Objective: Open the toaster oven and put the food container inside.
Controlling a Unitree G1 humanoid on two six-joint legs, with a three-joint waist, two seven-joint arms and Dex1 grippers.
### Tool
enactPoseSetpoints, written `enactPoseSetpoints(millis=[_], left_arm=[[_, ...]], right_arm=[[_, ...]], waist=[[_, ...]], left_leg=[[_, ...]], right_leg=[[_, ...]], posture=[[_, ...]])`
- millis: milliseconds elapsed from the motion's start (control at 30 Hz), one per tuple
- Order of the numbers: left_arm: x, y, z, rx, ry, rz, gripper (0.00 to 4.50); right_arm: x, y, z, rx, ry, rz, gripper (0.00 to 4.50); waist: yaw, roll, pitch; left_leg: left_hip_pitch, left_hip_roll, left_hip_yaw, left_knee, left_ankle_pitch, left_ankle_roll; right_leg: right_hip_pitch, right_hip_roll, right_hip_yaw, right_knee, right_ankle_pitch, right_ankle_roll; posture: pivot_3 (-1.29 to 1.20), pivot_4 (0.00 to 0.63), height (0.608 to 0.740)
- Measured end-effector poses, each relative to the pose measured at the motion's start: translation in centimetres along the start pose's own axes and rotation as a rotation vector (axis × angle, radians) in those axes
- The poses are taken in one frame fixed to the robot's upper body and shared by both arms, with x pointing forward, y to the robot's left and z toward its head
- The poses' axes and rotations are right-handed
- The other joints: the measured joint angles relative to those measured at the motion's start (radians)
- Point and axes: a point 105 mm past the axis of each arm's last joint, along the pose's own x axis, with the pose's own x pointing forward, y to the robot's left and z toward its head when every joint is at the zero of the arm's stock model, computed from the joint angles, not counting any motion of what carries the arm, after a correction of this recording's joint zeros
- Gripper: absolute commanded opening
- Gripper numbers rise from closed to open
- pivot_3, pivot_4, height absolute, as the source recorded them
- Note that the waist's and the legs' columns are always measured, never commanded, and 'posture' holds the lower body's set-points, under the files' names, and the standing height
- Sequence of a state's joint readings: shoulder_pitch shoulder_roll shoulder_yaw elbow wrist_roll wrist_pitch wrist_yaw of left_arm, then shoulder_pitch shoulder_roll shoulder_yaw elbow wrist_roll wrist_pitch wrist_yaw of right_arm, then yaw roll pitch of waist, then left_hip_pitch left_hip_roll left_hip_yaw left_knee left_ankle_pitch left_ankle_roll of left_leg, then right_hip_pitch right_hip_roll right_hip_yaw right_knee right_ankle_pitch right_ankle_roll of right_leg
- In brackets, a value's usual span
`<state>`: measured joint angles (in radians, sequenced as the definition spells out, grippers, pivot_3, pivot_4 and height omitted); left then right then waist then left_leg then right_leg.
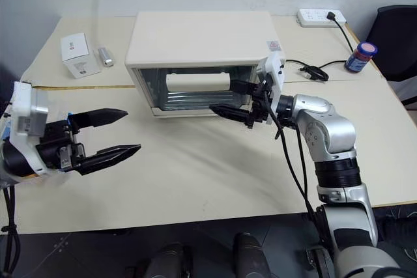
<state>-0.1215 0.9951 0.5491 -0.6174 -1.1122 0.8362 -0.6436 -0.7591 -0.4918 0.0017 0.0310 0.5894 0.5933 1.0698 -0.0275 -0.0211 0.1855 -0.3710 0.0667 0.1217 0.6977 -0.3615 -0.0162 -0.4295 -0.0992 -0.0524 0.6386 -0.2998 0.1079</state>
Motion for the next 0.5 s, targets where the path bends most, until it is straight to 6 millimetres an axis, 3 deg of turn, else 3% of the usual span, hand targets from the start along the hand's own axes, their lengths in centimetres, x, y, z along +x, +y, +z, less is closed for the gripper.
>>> enactPoseSetpoints(millis=[133,267,500], left_arm=[[0.2,1.6,1.2,0.018,-0.061,0.054,3.98],[0.5,4.0,2.2,0.040,-0.098,0.127,2.78],[3.5,6.7,3.7,0.133,-0.113,0.137,0.63]], right_arm=[[-0.7,1.6,-1.0,0.010,0.024,0.049,4.50],[-0.6,2.5,-1.9,0.019,0.037,0.070,4.50],[-0.3,3.3,-3.0,0.021,0.036,0.060,4.50]], waist=[[0.001,0.000,0.000],[-0.002,0.001,0.000],[-0.004,0.001,0.000]], left_leg=[[0.000,0.000,0.000,0.000,0.000,0.000],[0.001,0.000,0.002,0.000,0.000,-0.001],[0.001,0.000,0.003,0.000,0.001,-0.001]], right_leg=[[0.000,0.000,0.000,0.000,0.000,0.000],[-0.001,0.001,0.000,0.000,0.000,0.000],[-0.001,0.002,0.001,0.001,0.000,0.000]], posture=[[0.00,0.150,0.740],[0.00,0.150,0.740],[0.00,0.150,0.740]])
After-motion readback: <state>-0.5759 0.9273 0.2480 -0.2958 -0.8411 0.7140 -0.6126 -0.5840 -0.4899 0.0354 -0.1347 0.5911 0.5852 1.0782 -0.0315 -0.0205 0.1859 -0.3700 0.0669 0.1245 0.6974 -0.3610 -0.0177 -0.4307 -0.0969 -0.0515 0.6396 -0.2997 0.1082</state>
